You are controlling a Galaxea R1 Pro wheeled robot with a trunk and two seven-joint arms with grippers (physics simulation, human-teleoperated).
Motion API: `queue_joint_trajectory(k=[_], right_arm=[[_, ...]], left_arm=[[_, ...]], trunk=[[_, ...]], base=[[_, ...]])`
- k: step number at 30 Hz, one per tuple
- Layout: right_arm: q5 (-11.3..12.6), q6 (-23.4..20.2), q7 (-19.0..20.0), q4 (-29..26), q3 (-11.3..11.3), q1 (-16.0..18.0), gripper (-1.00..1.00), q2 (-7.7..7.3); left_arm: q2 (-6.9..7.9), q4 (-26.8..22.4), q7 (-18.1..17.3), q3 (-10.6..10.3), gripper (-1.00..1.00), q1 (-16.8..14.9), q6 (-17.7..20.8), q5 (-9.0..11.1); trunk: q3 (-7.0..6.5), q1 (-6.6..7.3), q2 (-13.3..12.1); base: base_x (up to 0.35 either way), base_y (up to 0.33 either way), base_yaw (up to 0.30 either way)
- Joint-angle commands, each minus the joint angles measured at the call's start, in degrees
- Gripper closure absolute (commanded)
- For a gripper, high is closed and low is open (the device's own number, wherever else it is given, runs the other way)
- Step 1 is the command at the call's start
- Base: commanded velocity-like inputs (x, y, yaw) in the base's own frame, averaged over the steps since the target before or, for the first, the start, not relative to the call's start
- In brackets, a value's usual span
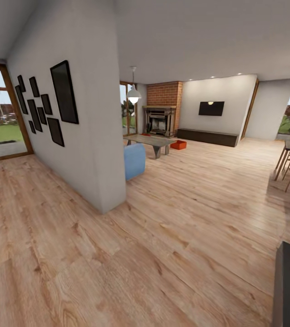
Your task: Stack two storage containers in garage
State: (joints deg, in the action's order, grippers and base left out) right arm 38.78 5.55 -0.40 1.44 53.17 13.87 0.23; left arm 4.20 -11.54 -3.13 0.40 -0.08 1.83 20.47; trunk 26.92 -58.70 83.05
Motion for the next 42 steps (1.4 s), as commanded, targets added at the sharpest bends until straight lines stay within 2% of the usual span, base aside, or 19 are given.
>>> queue_joint_trajectory(k=[1,21,42], right_arm=[[0.3,0.2,0.0,0.1,0.4,0.0,-1.00,0.03],[0.2,0.3,0.0,0.0,0.6,0.0,-1.00,0.06],[0.2,0.3,0.0,0.0,0.5,0.0,-1.00,0.06]], left_arm=[[0.01,-0.1,-0.2,0.0,-1.00,0.0,0.2,0.4],[0.01,-0.1,-0.2,0.0,-1.00,0.0,0.2,0.4],[0.01,-0.1,-0.2,0.0,-1.00,0.0,0.2,0.4]], trunk=[[0.06,-0.03,0.0],[0.06,-0.03,0.0],[0.06,-0.03,0.0]], base=[[0.333,0.000,0.000],[0.333,0.000,-0.010],[0.333,0.000,-0.280]])
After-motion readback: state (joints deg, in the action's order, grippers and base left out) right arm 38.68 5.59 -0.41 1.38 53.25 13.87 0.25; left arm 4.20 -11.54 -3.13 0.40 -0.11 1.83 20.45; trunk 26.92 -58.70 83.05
